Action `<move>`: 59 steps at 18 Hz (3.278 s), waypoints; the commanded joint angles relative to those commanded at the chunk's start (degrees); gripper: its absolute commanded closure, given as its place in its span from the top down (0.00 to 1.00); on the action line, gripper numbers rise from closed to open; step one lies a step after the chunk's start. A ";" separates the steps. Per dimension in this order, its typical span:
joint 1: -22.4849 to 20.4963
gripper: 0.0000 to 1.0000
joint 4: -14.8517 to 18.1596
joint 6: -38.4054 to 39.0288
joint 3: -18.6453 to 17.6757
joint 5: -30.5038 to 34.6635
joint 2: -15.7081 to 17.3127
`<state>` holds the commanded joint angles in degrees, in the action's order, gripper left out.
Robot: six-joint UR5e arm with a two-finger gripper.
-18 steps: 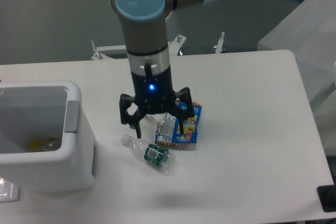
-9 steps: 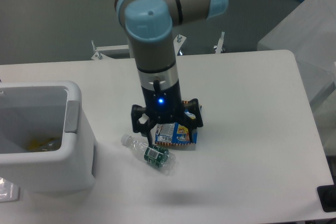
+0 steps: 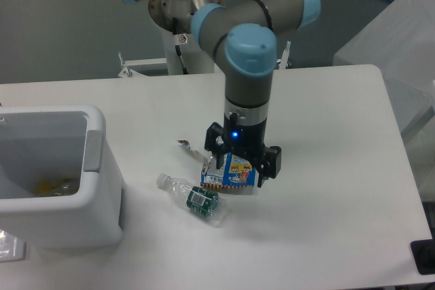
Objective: Place the trash in the trash can
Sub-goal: 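Lower the open gripper toward the colorful snack wrapper, then reposition the gripper around the wrapper edge and close on it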
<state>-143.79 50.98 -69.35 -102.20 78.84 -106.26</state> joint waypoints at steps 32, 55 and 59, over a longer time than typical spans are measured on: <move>3.87 1.00 -3.69 -6.85 0.61 12.92 -12.39; 4.04 0.92 -5.27 -6.50 -1.15 13.62 -12.22; 4.04 0.84 -5.62 -6.15 -1.42 13.89 -12.13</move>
<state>-139.75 45.35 -75.50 -103.62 92.72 -118.39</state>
